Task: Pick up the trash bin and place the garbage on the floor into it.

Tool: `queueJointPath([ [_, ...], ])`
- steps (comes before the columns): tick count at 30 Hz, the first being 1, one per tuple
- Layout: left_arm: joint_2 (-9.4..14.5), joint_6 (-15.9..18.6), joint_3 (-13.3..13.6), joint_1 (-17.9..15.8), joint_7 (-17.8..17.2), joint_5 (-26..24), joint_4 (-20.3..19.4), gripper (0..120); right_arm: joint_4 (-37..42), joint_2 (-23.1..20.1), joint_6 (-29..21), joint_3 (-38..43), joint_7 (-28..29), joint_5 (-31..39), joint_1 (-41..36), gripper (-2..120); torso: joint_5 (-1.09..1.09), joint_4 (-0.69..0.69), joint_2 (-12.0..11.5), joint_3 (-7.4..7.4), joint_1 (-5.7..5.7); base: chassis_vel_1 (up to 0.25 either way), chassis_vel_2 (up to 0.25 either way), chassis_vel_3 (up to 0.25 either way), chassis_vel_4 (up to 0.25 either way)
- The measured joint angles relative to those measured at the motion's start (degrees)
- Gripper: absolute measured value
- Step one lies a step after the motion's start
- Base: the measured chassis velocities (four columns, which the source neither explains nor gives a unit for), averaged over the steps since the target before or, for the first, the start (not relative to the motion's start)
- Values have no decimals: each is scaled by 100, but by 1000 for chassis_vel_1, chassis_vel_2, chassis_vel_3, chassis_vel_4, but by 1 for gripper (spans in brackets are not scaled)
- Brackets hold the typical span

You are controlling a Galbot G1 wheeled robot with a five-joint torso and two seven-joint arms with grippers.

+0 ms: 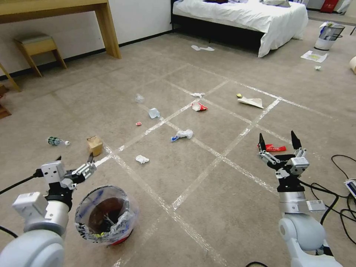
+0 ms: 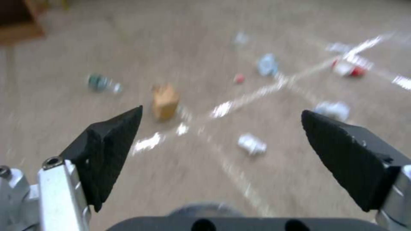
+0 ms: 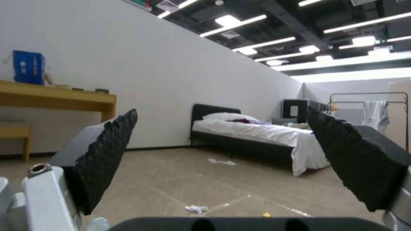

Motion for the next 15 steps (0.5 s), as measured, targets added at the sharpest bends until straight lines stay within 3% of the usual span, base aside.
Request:
queueJointPath([
  [2, 382, 162, -28, -110, -307, -441, 132, 96, -10, 22, 0, 0, 1, -35, -22, 100, 1, 0, 0, 0, 0, 0, 0, 0, 0],
  [4, 481, 201, -25, -148, -369, -595, 178, 97, -11, 37, 1, 1, 1, -43, -36, 100, 2, 0, 0, 0, 0, 0, 0, 0, 0],
  [15, 340, 437, -11, -165, -489, -903, 256, 98, -11, 23, 4, 37, -13, -15, -115, 100, 1, 2, 0, 0, 0, 0, 0, 0, 0],
])
